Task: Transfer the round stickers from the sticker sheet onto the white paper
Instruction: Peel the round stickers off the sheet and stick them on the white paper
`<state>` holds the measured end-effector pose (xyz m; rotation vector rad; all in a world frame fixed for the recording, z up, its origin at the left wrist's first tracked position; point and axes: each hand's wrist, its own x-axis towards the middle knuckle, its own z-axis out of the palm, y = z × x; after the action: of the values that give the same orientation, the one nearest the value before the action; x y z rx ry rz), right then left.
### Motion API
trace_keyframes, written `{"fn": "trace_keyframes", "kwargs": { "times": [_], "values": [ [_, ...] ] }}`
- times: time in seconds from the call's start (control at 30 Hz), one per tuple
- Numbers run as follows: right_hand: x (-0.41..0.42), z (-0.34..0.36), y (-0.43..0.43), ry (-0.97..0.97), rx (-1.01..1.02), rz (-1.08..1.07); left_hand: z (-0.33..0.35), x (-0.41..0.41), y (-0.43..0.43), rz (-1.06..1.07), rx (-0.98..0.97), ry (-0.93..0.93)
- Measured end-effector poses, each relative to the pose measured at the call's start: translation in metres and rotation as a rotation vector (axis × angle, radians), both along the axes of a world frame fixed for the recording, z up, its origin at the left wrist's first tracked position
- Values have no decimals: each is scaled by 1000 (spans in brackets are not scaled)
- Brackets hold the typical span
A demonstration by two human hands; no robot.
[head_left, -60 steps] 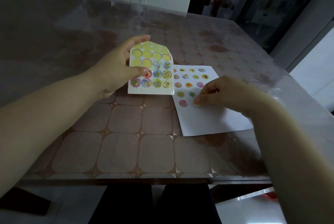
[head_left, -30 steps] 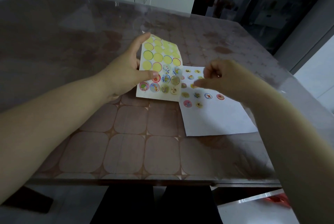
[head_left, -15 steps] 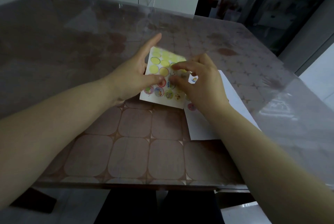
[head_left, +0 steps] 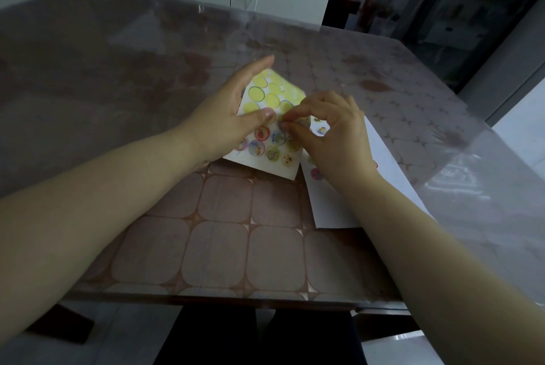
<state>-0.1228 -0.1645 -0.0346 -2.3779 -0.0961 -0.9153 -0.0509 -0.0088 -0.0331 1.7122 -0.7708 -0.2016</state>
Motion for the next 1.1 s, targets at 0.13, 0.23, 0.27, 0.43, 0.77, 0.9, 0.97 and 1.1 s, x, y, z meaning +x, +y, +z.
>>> {"fn": "trace_keyframes", "kwargs": {
  "times": [0.13, 0.23, 0.27, 0.43, 0.77, 0.9, 0.97, 1.1],
  "values": [
    [-1, -1, -3, 60, 78, 42, -1, 2, 1, 19, 26, 0],
    [-3, 2, -4, 117, 149, 63, -2, 1, 1, 0, 43, -13],
    [-4, 4, -4, 152, 185, 64, -2, 1, 1, 4, 60, -33],
    [-8, 12, -4, 211, 402, 59, -3, 0, 1, 29, 81, -68],
    [-49, 59, -73, 809, 164, -76, -4, 7, 5, 85, 110, -92],
    [-55, 42, -76, 885, 174, -135, -1, 1, 1, 50, 54, -4],
    [-57, 36, -74, 859, 215, -150, 0, 0, 1, 43, 35, 25],
    [-55, 31, -74, 821, 232, -167, 1, -1, 1, 27, 22, 62]
  ]
}}
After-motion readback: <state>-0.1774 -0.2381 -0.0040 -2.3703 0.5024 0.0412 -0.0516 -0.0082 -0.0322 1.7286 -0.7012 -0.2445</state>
